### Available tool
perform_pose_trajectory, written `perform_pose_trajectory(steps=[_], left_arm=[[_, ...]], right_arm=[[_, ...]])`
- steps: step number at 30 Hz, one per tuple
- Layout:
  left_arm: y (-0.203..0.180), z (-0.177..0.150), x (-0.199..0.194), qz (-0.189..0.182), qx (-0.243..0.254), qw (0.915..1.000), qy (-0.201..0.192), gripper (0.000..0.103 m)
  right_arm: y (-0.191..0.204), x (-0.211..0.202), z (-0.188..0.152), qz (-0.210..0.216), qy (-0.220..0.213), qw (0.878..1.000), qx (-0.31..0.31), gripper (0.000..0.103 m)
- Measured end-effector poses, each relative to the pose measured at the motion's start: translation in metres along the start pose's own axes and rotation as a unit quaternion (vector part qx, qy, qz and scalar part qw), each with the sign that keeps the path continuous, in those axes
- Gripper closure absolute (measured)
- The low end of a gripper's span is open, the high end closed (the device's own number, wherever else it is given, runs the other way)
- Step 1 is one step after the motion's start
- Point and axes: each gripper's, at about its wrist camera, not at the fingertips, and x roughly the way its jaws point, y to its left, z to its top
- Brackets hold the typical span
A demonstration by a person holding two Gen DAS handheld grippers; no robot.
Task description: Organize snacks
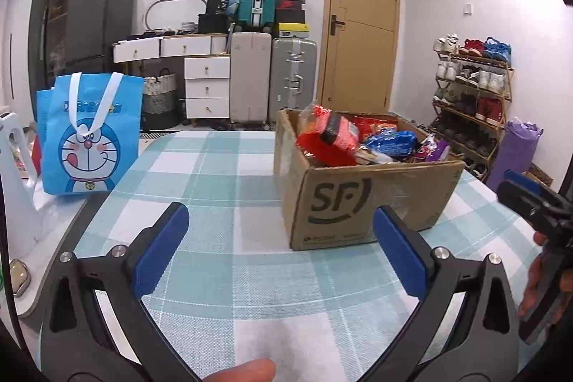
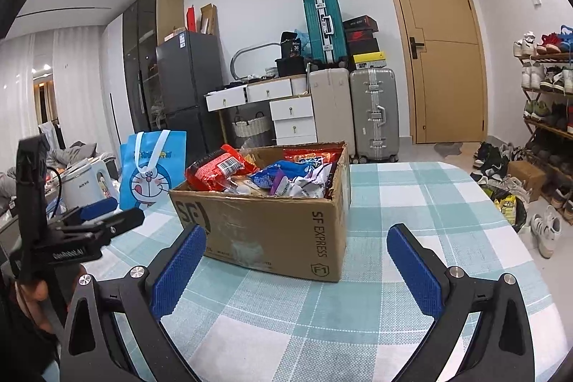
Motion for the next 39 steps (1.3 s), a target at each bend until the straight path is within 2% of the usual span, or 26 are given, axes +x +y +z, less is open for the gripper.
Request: perform_pose_trajectory(steps=[13,24,39], left_arm=[[0.002,-0.004,0.005,-0.004,0.006,1.0000,0.001,0.001],[-0.001,-0.004,0.005,-0.005,0.005,1.0000,0.001,0.001],[-0.001,-0.004,0.005,-0.005,0.006,1.0000,0.000,0.001]], right_arm=[[0.006,-0.003,-0.001,-0.018,-0.011,1.000,-0.014,0.000],[0.025,-0.003,-0.005,-0.021,-0.013,0.998,-0.059,0.000],[0.021,-0.004,-0.005,-0.020,-0.010,0.999,-0.049,0.000]])
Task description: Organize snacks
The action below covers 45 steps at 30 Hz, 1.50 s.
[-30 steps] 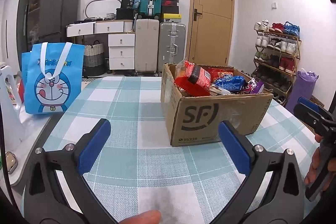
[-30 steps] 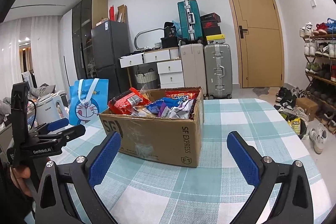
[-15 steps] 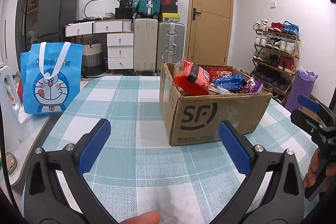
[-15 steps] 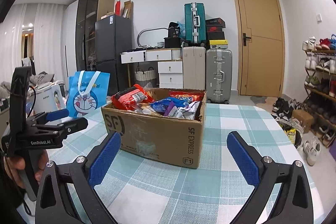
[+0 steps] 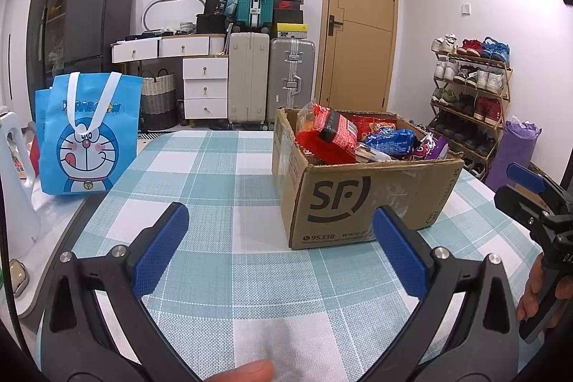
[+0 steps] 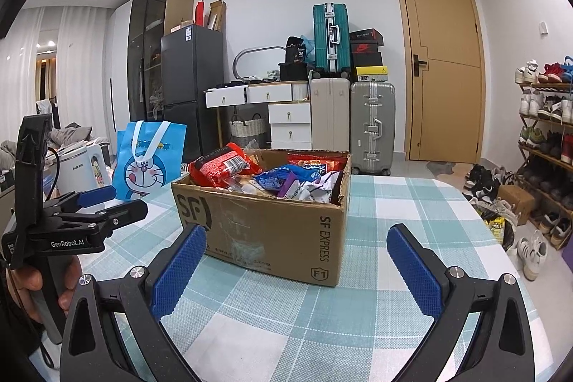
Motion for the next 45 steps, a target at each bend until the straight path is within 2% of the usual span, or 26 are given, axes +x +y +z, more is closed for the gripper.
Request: perform_pose_trajectory(steps=[45], left_arm=[[-0.0040,0.0008,0.0011,-0.002,0.003,1.0000,-0.007,0.001]], right_arm=[[-0.0033,0.0006,-0.0002,0.000,0.001,1.000,0.002,0.000]])
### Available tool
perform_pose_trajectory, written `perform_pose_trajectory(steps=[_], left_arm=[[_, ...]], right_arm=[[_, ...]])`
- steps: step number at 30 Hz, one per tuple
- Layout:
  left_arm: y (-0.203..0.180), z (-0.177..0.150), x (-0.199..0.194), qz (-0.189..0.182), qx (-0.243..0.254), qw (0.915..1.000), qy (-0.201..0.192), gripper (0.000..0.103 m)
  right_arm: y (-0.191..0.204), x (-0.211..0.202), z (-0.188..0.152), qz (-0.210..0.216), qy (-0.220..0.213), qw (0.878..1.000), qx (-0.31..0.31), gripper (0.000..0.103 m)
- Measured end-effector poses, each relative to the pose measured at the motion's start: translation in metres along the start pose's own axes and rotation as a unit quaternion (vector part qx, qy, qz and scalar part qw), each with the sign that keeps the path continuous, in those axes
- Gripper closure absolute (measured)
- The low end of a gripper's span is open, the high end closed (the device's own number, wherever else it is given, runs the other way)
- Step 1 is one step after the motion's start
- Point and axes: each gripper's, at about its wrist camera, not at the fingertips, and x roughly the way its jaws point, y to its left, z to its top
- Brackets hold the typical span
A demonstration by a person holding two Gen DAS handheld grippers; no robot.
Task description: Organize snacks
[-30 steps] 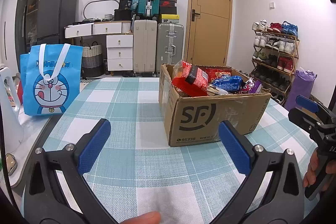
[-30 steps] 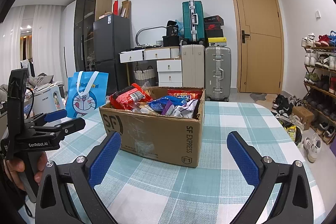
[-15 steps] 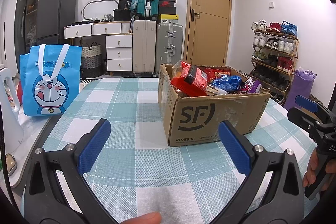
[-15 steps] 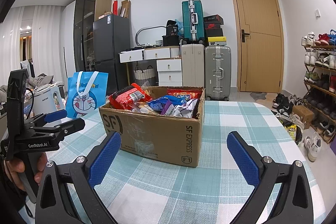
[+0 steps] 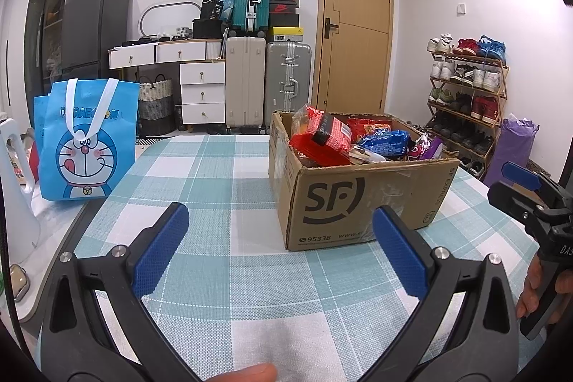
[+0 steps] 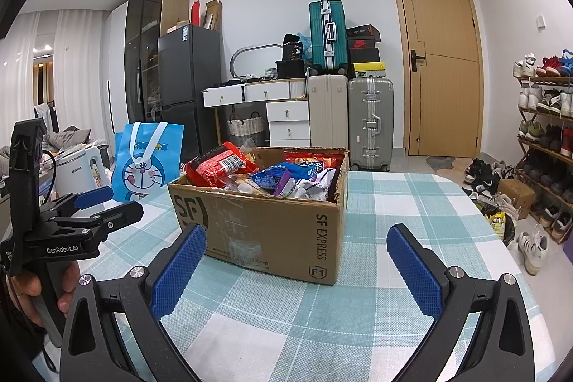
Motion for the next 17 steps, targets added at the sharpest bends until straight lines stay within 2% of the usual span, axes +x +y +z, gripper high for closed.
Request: perform_pose_trajectory(steps=[17], left_arm=[[-0.0006,-0.0003,0.0005,0.002,0.000,1.0000,-0.002,0.001]], right_arm=[[-0.0003,0.0000,0.0005,0.000,0.000,1.000,0.001,0.000]])
